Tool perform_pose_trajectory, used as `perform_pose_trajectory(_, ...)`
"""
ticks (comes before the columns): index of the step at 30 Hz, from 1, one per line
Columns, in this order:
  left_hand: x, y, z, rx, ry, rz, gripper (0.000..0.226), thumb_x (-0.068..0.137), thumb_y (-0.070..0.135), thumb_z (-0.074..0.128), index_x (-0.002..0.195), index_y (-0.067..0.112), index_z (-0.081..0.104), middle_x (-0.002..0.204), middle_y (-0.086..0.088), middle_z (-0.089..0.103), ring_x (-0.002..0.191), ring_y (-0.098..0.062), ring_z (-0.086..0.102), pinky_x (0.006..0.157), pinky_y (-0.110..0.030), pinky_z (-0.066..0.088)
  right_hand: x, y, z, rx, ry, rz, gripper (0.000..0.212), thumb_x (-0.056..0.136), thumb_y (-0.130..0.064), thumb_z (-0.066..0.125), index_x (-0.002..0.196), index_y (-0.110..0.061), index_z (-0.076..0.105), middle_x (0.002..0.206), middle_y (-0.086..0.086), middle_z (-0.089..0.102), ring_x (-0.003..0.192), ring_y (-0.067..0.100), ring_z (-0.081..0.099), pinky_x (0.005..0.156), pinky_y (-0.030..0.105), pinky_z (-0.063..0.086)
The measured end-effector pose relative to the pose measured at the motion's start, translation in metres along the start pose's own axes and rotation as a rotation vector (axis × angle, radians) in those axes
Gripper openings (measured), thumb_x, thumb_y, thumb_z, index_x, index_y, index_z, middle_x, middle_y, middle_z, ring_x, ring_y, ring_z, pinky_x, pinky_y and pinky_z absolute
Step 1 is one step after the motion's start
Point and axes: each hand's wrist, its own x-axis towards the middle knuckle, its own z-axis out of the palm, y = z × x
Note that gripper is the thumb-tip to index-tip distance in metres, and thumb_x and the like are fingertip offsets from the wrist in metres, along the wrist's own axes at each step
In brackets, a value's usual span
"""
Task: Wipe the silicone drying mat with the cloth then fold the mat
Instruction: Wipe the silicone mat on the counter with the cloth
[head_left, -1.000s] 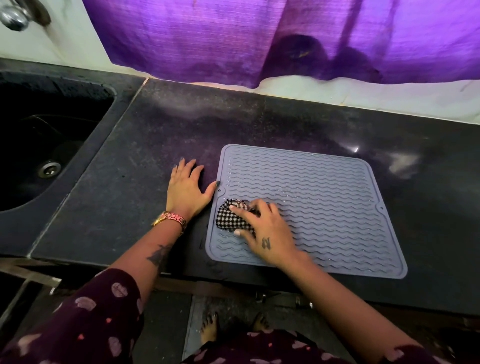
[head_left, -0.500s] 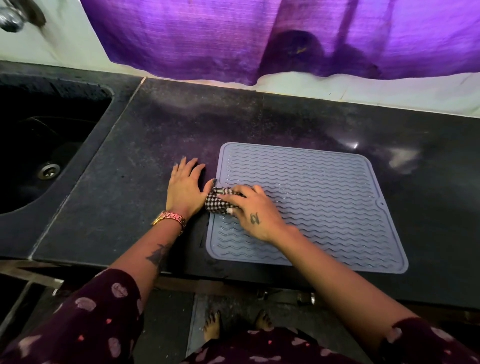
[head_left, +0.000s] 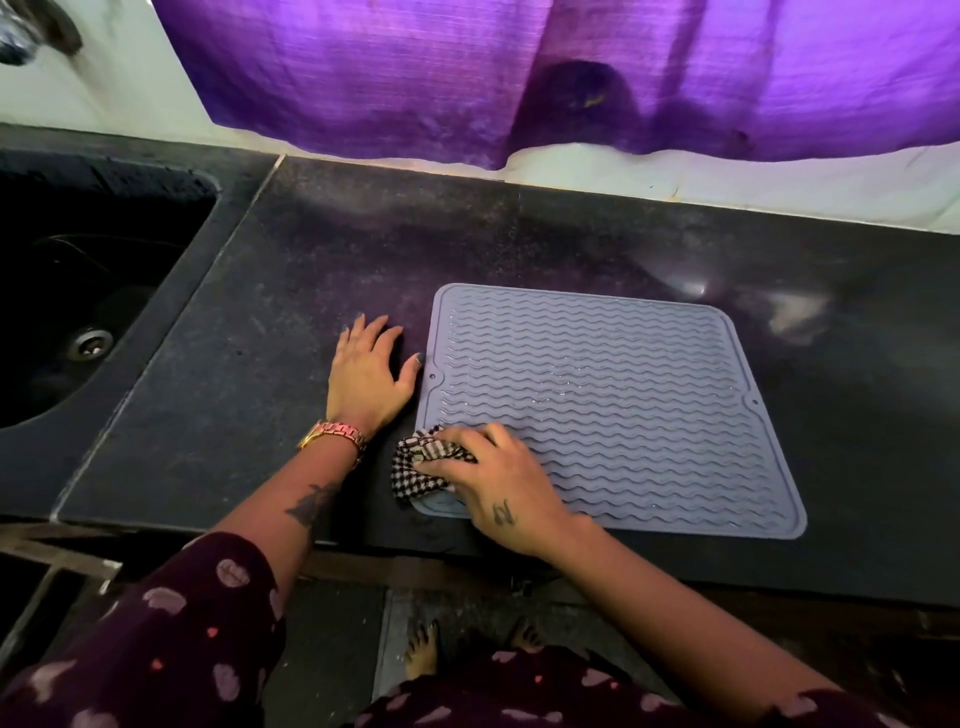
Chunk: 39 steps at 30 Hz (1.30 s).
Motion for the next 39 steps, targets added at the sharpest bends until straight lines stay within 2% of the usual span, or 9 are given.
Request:
perform_pose_trajectory(15,-0.001,0.000,-0.001,0.018,-0.022,0.000,0.060,0.088,0.052,0.051,0.133,0.012,0.050,0.147,-0.009,0.040,0.142,-0.028,0.021,0.118,-0.041,0.012,-0.024,0.005,-0.006,0.037,-0.099,-0.062,0.034,0.091,-0.021,0.052,0.120,-0.036,0.057,0.137,-0.008,0.047,0.111,0.019,0.040,0.086,0.036,0.035)
perform_pose_trajectory(19,-0.001,0.000,0.000,0.018,-0.022,0.009,0.061,0.088,0.053,0.050,0.133,0.012,0.050,0.147,-0.010,0.040,0.142,-0.029,0.021,0.118,-0.042,0.012,-0.022,0.014,-0.016,0.009,-0.115,-0.094,0.032,0.086,-0.020,0.057,0.113,-0.035,0.061,0.133,-0.011,0.052,0.110,0.019,0.044,0.086,0.038,0.036)
perform_pose_trajectory(24,-0.001,-0.001,0.000,0.019,-0.037,0.017,0.060,0.089,0.052,0.048,0.134,0.012,0.049,0.148,-0.010,0.038,0.143,-0.029,0.020,0.119,-0.040,0.009,-0.034,0.023,-0.018,0.092,-0.119,-0.042,0.033,0.085,-0.016,0.059,0.111,-0.035,0.063,0.132,-0.014,0.052,0.112,0.013,0.043,0.090,0.035,0.036)
perform_pose_trajectory(27,-0.001,-0.001,0.000,0.011,-0.037,0.030,0.059,0.089,0.051,0.048,0.133,0.011,0.049,0.148,-0.010,0.038,0.143,-0.029,0.019,0.119,-0.040,0.008,-0.026,0.026,-0.024,0.253,-0.112,0.095,0.033,0.084,-0.013,0.062,0.112,-0.030,0.066,0.127,-0.009,0.058,0.116,0.011,0.048,0.100,0.039,0.037)
perform_pose_trajectory(30,0.000,-0.002,0.000,0.012,-0.045,0.030,0.060,0.089,0.051,0.048,0.135,0.012,0.047,0.148,-0.010,0.037,0.143,-0.029,0.018,0.118,-0.040,0.007,-0.020,0.029,-0.032,0.602,0.118,0.349,0.031,0.090,-0.009,0.058,0.119,-0.020,0.060,0.121,0.002,0.062,0.112,0.018,0.056,0.098,0.041,0.044)
perform_pose_trajectory(32,-0.001,-0.001,0.000,0.012,-0.047,0.029,0.060,0.090,0.051,0.047,0.135,0.011,0.047,0.148,-0.010,0.037,0.143,-0.029,0.018,0.118,-0.040,0.007,-0.017,0.029,-0.038,1.007,0.235,0.506,0.032,0.093,-0.009,0.051,0.121,-0.026,0.053,0.114,0.002,0.063,0.099,0.018,0.063,0.080,0.034,0.054)
perform_pose_trajectory(34,-0.001,-0.001,0.000,0.007,-0.044,0.032,0.061,0.089,0.051,0.047,0.135,0.011,0.047,0.148,-0.011,0.037,0.143,-0.030,0.018,0.119,-0.041,0.008,-0.011,0.030,-0.040,1.307,0.295,0.625,0.033,0.093,-0.016,0.052,0.123,-0.029,0.051,0.102,-0.002,0.066,0.079,0.011,0.068,0.057,0.022,0.054)
perform_pose_trajectory(36,0.000,-0.002,0.001,0.007,-0.042,0.030,0.062,0.089,0.052,0.047,0.135,0.011,0.047,0.149,-0.010,0.037,0.143,-0.029,0.018,0.119,-0.040,0.008,-0.005,0.033,-0.039,1.393,0.285,0.689,0.046,0.087,-0.024,0.061,0.131,-0.029,0.046,0.107,-0.002,0.065,0.075,0.009,0.068,0.050,0.018,0.051)
perform_pose_trajectory(39,0.001,-0.002,0.002,-0.001,-0.030,0.011,0.064,0.088,0.055,0.048,0.135,0.012,0.046,0.149,-0.010,0.036,0.143,-0.029,0.018,0.119,-0.040,0.008,0.009,0.034,-0.033,1.261,0.187,0.686,0.060,0.078,-0.022,0.071,0.131,-0.026,0.045,0.121,0.004,0.058,0.089,0.016,0.066,0.063,0.025,0.056)
